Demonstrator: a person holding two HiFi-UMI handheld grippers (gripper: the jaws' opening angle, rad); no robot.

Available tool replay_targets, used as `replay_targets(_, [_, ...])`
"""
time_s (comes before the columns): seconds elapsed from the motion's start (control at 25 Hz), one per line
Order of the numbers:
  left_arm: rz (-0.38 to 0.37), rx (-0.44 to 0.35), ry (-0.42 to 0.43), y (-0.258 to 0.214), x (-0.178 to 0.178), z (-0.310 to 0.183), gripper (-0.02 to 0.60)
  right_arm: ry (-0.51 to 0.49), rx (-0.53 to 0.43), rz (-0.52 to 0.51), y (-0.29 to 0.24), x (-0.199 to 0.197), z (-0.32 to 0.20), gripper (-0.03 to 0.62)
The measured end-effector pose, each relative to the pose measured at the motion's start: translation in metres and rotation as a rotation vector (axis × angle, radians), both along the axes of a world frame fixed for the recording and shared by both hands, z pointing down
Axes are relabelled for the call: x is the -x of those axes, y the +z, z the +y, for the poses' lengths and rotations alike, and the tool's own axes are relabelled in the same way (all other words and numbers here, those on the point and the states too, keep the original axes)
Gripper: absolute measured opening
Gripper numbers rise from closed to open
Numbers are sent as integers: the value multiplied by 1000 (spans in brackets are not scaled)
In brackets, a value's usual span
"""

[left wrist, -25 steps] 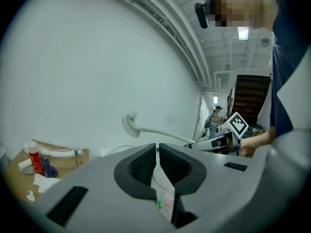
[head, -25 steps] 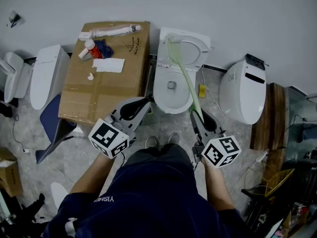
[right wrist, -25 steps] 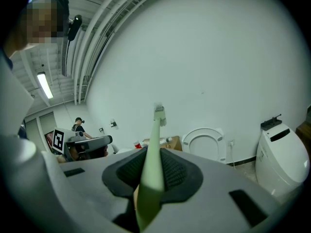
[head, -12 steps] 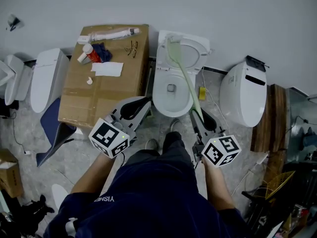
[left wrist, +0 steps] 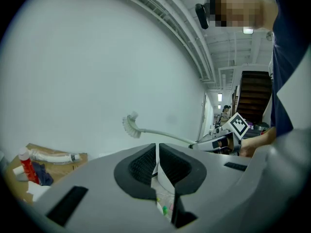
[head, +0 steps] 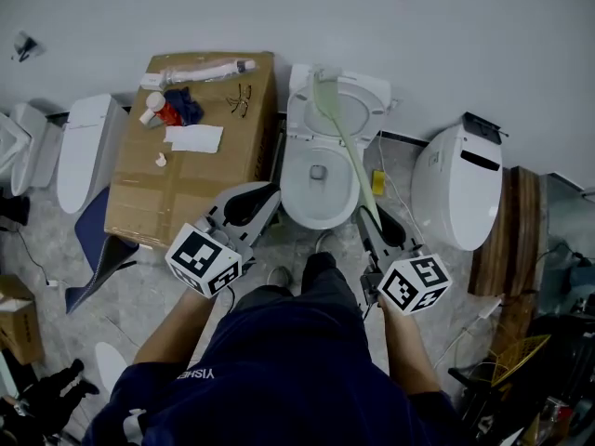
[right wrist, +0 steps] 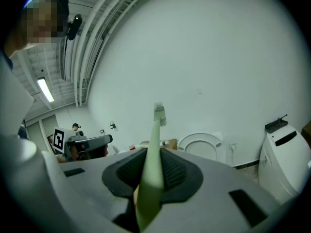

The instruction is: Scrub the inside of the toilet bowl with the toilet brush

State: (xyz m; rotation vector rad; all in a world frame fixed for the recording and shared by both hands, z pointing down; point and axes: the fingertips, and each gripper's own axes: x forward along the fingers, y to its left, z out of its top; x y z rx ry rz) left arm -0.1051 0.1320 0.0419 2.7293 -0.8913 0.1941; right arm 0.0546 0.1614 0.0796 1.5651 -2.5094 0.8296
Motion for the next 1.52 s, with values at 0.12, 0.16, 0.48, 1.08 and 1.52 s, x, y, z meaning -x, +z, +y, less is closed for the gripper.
replay_targets(0.12, [-8,8,-7,2,-15,-14,44,-9,10,-6,5,-14,-13,86])
replay_targets(0.16, [-10,10,-10,3,-20,-19,44,-12,13,-8,6,-19,-18,86])
replay_targets(0.48, [-34,32,-37,10,-65,-56,44,-44,41,-20,17,-63,-58,86])
replay_targets(1.08, [-94,90,-154,36,-122,-113,44,-163,86,-50,43,-122,-133,86])
replay_targets(1.52, [-125,133,-182,66,-133,-138,44,-232,96,-64,67,-122,-167,86])
